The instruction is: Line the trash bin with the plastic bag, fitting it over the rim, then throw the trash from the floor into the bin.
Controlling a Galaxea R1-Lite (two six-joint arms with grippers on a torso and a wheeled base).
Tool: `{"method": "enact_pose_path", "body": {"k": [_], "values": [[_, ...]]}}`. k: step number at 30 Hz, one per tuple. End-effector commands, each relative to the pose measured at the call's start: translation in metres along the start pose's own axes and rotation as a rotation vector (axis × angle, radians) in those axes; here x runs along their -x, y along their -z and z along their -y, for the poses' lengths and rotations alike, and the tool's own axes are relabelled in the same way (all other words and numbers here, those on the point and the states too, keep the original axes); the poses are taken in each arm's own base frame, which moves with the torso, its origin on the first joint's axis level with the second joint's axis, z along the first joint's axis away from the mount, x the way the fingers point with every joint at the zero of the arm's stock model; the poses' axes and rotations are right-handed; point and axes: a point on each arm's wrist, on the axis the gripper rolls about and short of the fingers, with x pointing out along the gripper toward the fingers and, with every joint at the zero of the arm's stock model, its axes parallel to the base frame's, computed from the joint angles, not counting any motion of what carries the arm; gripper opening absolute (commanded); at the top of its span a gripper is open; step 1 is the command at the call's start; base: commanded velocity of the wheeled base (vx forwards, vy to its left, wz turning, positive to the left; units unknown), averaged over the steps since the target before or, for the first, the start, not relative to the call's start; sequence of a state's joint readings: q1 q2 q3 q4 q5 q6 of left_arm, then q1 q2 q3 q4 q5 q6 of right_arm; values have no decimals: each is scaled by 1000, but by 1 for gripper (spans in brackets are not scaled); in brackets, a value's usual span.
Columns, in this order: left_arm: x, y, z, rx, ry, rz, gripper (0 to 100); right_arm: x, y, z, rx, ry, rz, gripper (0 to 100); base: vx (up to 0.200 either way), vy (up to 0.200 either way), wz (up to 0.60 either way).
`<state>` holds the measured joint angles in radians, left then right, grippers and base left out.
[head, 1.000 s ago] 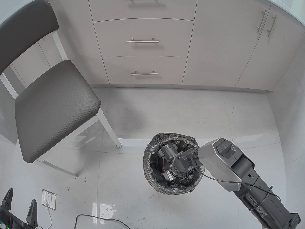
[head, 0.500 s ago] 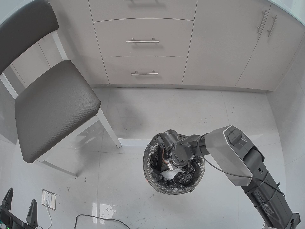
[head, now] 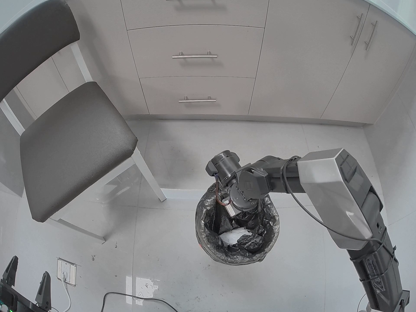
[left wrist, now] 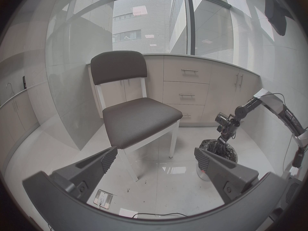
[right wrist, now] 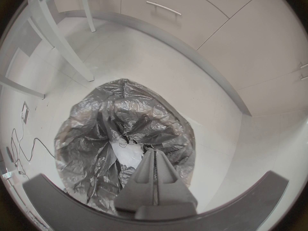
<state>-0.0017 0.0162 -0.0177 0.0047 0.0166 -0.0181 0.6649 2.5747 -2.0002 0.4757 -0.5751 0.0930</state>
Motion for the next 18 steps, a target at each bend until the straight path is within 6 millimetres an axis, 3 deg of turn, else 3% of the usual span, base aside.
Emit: {"method": "enact_pose_path", "body": {"k": [1, 9, 13, 14, 15, 18], "values": [[0, 5, 0, 0, 0, -1, 100, 49, -14, 8, 7, -4, 54, 0, 0, 0, 0], [0, 5, 0, 0, 0, -1, 100, 110, -29, 35, 65, 89, 150, 0, 0, 0, 0], [0, 5, 0, 0, 0, -1, 100, 178, -35, 73, 48, 143, 227, 0, 0, 0, 0], [0, 5, 0, 0, 0, -1, 100, 178, -35, 73, 48, 143, 227, 0, 0, 0, 0], [0, 5, 0, 0, 0, -1, 100, 213, -29, 94, 52, 162, 246, 0, 0, 0, 0], [0, 5, 0, 0, 0, -1, 100, 269, -12, 133, 51, 184, 271, 0, 0, 0, 0]]}}
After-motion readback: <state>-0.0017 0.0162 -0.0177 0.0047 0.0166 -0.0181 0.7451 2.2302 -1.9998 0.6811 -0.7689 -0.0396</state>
